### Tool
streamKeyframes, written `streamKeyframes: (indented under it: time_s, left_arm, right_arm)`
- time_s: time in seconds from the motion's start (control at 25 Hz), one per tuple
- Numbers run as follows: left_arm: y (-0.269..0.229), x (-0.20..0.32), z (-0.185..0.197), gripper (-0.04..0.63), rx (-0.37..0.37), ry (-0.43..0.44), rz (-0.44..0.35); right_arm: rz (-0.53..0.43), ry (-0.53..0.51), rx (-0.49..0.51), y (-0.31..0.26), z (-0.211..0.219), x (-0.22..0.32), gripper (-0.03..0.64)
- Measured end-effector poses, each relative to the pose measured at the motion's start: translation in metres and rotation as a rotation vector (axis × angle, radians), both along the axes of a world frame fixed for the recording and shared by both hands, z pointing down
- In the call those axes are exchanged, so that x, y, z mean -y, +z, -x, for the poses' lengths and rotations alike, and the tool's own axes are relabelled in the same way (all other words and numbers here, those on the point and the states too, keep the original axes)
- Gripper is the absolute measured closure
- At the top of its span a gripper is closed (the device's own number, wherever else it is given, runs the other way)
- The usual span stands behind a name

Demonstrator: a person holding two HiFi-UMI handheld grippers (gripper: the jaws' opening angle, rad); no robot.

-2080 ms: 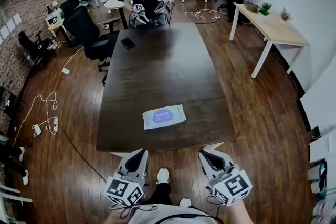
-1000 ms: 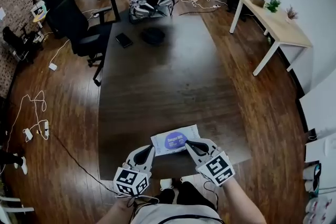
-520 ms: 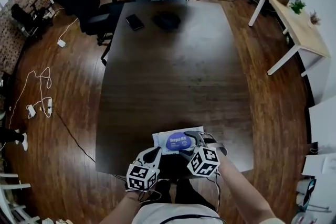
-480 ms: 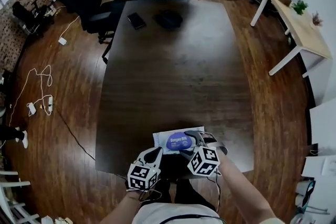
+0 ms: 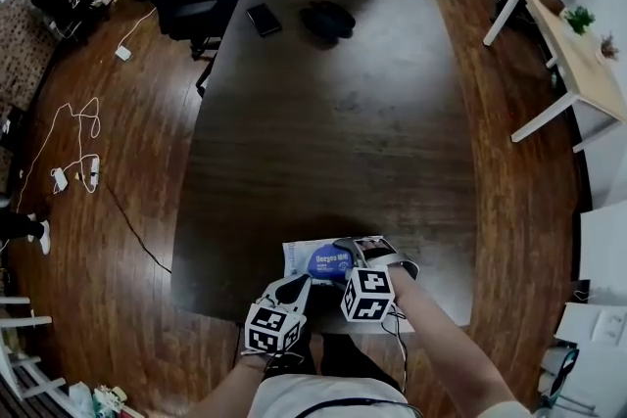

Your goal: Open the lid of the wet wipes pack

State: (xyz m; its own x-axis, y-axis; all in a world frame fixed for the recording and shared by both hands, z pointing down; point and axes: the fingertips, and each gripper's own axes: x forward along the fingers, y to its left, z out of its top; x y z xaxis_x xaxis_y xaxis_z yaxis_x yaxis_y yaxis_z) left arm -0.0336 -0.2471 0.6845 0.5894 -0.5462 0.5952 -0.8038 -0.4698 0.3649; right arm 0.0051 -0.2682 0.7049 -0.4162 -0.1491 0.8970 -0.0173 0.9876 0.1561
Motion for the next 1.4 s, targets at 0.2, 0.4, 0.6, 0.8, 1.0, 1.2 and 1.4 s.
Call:
streamKeyframes:
  time_s: [0.2, 0.4, 0.6, 0.8, 1.0, 1.2, 1.4]
  left_arm:
    - [0.012, -0.002, -0.001, 0.594, 0.07, 0.034, 0.013]
    - [0.021, -0.003, -0.003, 0.594, 0.093, 0.054, 0.063]
    - [0.021, -0.002, -0.005, 0.594, 0.083, 0.066, 0.061]
    - [0.021, -0.002, -0.005, 0.594, 0.08, 0.073, 0.055]
    - [0.021, -0.001, -0.004, 0.594, 0.071, 0.056, 0.056]
    - [0.02, -0.003, -0.002, 0.594, 0.072, 0.056, 0.054]
    - [0.015, -0.002, -0.003, 0.594, 0.07, 0.056, 0.029]
  right_arm:
    - [0.076, 0.002, -0.015, 0.007, 0.002, 0.002, 0.293]
    - [0.221, 0.028, 0.011, 0.006, 0.001, 0.002, 0.293]
    - [0.372, 0.037, 0.032, 0.003, 0.0, 0.002, 0.295]
    - [0.518, 0.095, 0.092, 0.001, -0.001, 0.008, 0.295]
    - [0.504, 0.124, 0.139, -0.014, -0.003, 0.017, 0.293]
    - [0.41, 0.241, 0.297, -0.045, -0.005, 0.048, 0.293]
    - [0.264, 0.413, 0.422, -0.058, -0.015, 0.104, 0.295]
